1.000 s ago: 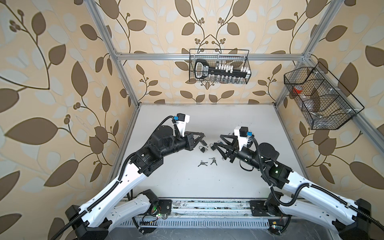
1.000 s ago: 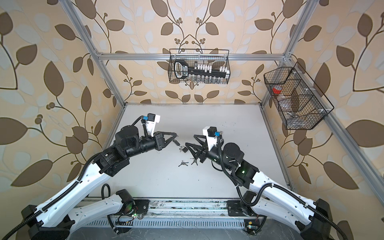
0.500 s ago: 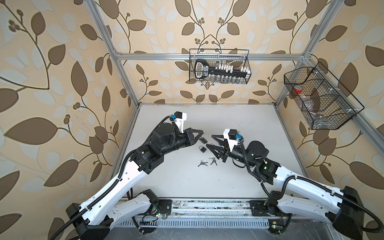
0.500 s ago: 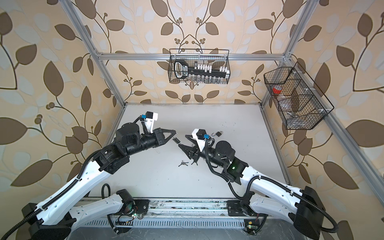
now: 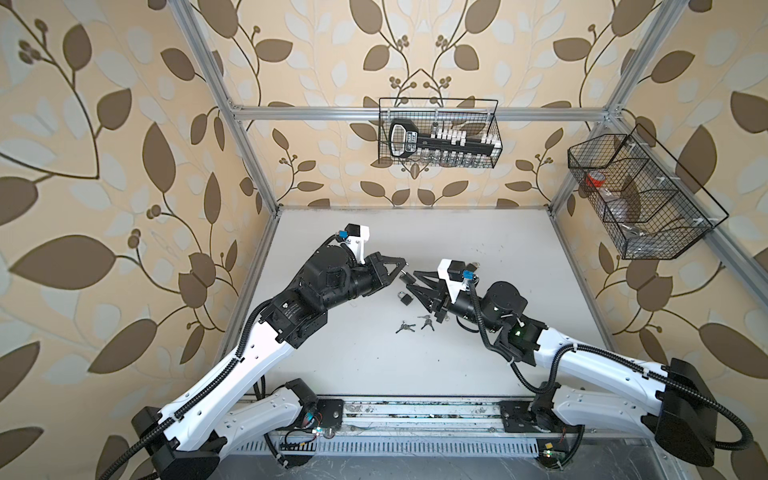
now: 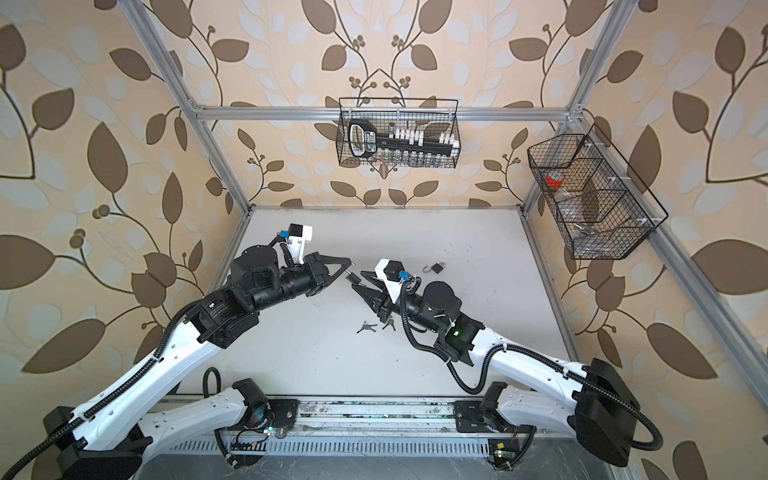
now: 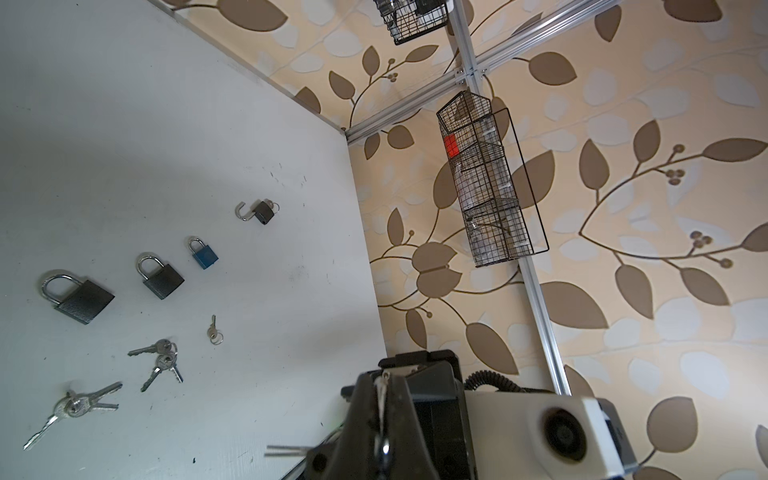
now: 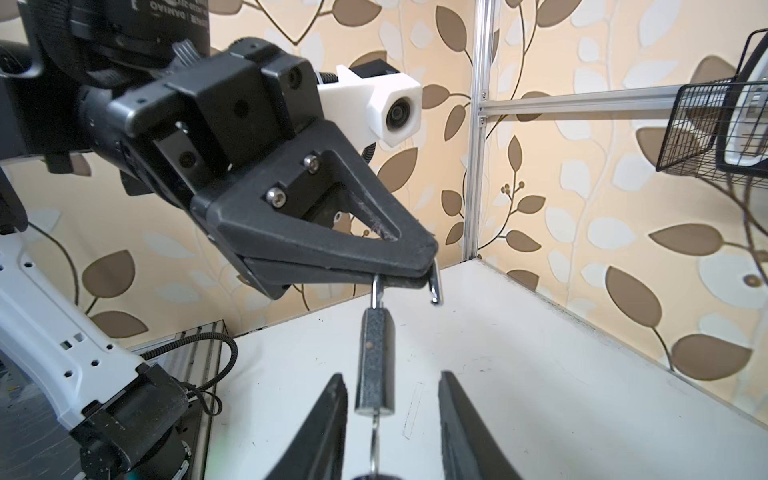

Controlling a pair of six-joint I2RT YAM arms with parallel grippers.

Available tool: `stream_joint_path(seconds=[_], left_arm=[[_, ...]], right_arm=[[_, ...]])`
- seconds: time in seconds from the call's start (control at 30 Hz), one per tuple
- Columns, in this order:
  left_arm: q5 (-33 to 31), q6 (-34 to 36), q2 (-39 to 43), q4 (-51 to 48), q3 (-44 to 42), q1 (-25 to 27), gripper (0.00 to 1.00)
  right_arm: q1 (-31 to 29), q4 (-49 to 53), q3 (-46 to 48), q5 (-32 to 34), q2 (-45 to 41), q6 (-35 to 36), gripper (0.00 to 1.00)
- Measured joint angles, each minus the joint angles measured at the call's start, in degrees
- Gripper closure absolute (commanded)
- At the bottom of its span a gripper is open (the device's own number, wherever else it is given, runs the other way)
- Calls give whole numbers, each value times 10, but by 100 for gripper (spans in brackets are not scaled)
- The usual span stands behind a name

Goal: Lock with the key

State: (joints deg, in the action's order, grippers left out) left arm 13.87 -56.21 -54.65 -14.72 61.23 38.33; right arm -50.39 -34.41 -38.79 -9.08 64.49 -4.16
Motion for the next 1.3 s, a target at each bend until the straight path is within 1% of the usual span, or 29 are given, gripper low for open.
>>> stream_joint_path(seconds=[0.1, 0.23, 0.3, 0.4, 0.43, 0.47, 0.6, 0.7, 0.9, 0.97, 1.03, 1.1, 1.2, 1.27, 1.3], left_arm=[[0, -4, 0, 1, -2, 0, 100], [0, -10, 0, 4, -3, 0, 100], [0, -10, 0, 4, -4, 0, 100], [0, -10, 0, 4, -4, 0, 100], [0, -11, 0, 4, -4, 0, 100], [0, -11, 0, 4, -4, 0, 100], [0, -12, 0, 5, -6, 0, 100], [0, -13, 0, 5, -6, 0, 100], [0, -14, 0, 11, -6, 0, 100], [0, -14, 0, 12, -6, 0, 100], [0, -15, 0, 12, -7, 0, 100], [0, -15, -1, 12, -7, 0, 100], [-4, -15, 0, 12, -8, 0, 100], [-6, -14, 0, 12, -10, 0, 94], [-7, -14, 0, 12, -12, 0, 89]], right_arm=[[-1, -3, 0, -2, 5, 0, 69], [-1, -7, 0, -4, 13, 0, 75], [-1, -7, -1, -5, 15, -2, 76], [-1, -9, -1, -6, 16, -3, 75], [-1, -9, -1, -6, 16, -3, 70], [-1, -10, -1, -6, 16, -5, 68], [-1, -12, -1, -6, 14, -3, 67], [-1, -12, -1, -6, 8, -3, 68], [-1, -14, -1, -6, 4, -6, 74], [-1, -14, -1, -6, 4, -7, 78], [-1, -14, -1, -6, 4, -9, 85], [-1, -14, -2, -6, 4, -8, 100], [-1, -9, -3, -5, 4, -18, 100], [-1, -5, -3, -4, 4, -21, 100], [-1, -2, -3, -3, 4, -23, 100]])
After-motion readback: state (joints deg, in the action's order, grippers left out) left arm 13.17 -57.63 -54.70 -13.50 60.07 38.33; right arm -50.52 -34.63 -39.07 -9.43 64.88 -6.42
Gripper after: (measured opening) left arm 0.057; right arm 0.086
